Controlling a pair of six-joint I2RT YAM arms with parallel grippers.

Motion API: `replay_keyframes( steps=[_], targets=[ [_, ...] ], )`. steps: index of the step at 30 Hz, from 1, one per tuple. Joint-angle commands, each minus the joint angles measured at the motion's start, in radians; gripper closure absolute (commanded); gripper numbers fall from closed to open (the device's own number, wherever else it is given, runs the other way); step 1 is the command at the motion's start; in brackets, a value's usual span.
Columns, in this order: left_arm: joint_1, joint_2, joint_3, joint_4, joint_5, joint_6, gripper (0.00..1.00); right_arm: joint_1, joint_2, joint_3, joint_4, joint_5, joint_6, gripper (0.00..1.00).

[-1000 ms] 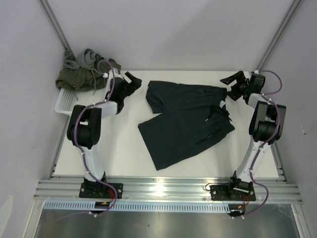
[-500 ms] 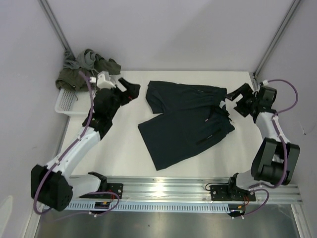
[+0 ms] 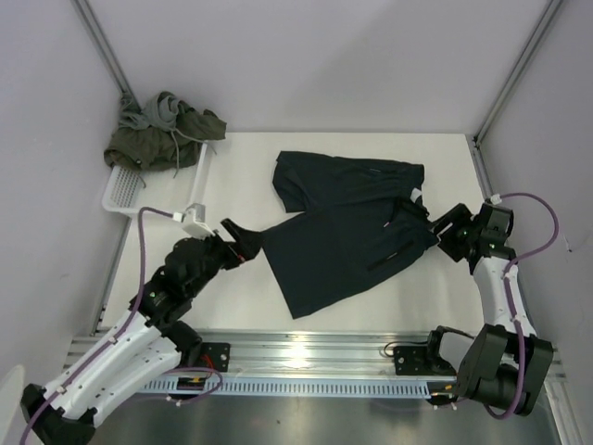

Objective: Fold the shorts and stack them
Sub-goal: Flatten the shorts out

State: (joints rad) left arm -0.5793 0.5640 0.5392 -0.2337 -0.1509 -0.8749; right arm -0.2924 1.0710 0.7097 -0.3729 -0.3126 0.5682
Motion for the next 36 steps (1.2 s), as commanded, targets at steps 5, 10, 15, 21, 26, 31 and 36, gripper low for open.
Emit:
replay_keyframes(
  steps=[5, 10, 15, 21, 26, 31, 36],
  targets=[
    [-0.232, 0.195, 0.044, -0.173, -0.196, 0.046, 0.01, -0.01, 0.164, -0.055, 0.09, -0.008, 0.019, 0.38],
    [-0.292, 0.267, 0.091, -0.184, -0.257, 0.144, 0.01, -0.011, 0.279, -0.039, 0.153, 0.027, 0.041, 0.4],
    [-0.333, 0.304, 0.114, -0.19, -0.266, 0.218, 0.01, -0.01, 0.362, -0.045, 0.219, 0.061, 0.067, 0.39],
    [-0.418, 0.343, 0.145, -0.219, -0.295, 0.267, 0.01, -0.008, 0.434, -0.058, 0.294, 0.096, 0.107, 0.44],
    [-0.484, 0.375, 0.157, -0.233, -0.328, 0.277, 0.01, -0.005, 0.448, -0.065, 0.296, 0.115, 0.108, 0.85],
    [-0.565, 0.444, 0.177, -0.228, -0.343, 0.304, 0.01, -0.007, 0.34, -0.116, 0.241, 0.153, 0.099, 1.0],
    [-0.674, 0.592, 0.27, -0.279, -0.409, 0.318, 0.01, -0.01, 0.262, -0.104, 0.117, 0.187, 0.075, 1.0]
  ],
)
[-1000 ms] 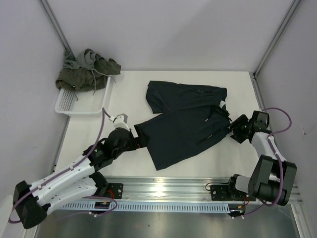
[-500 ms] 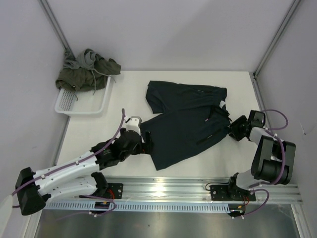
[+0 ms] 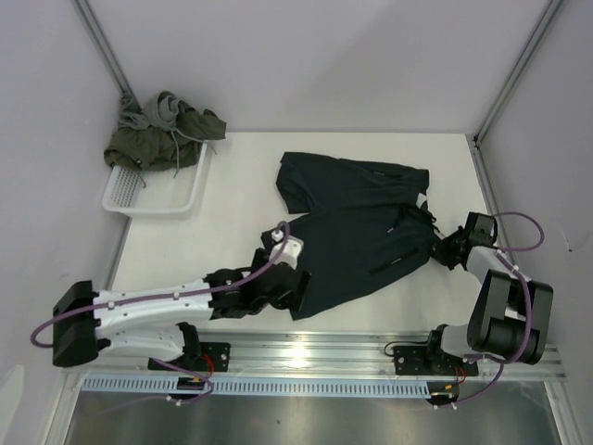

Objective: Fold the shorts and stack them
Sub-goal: Flatten the shorts out, then fold the shorts

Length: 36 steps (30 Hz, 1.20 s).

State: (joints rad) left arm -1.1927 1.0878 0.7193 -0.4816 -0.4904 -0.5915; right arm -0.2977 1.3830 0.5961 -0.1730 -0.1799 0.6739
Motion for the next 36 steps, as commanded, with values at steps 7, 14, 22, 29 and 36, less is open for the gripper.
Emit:
replay_keyframes(
  steps=[7, 14, 22, 29, 36],
  targets=[
    [-0.26, 0.361, 0.239, -0.149, -0.215, 0.085, 0.02, -0.011, -0.073, 0.036, -0.128, 0.031, -0.054, 1.0],
    [-0.298, 0.468, 0.23, -0.051, -0.192, 0.2, 0.1, -0.012, -0.047, 0.039, -0.111, -0.006, -0.062, 1.0],
    [-0.257, 0.504, 0.203, -0.032, -0.126, 0.237, 0.23, -0.023, -0.029, 0.047, -0.103, -0.027, -0.074, 1.0],
    [-0.246, 0.488, 0.132, 0.038, -0.022, 0.245, 0.27, -0.034, -0.022, 0.06, -0.112, -0.016, -0.076, 1.0],
    [-0.237, 0.469, 0.078, 0.06, 0.026, 0.24, 0.39, -0.043, -0.013, 0.074, -0.125, -0.015, -0.08, 1.0]
  ],
)
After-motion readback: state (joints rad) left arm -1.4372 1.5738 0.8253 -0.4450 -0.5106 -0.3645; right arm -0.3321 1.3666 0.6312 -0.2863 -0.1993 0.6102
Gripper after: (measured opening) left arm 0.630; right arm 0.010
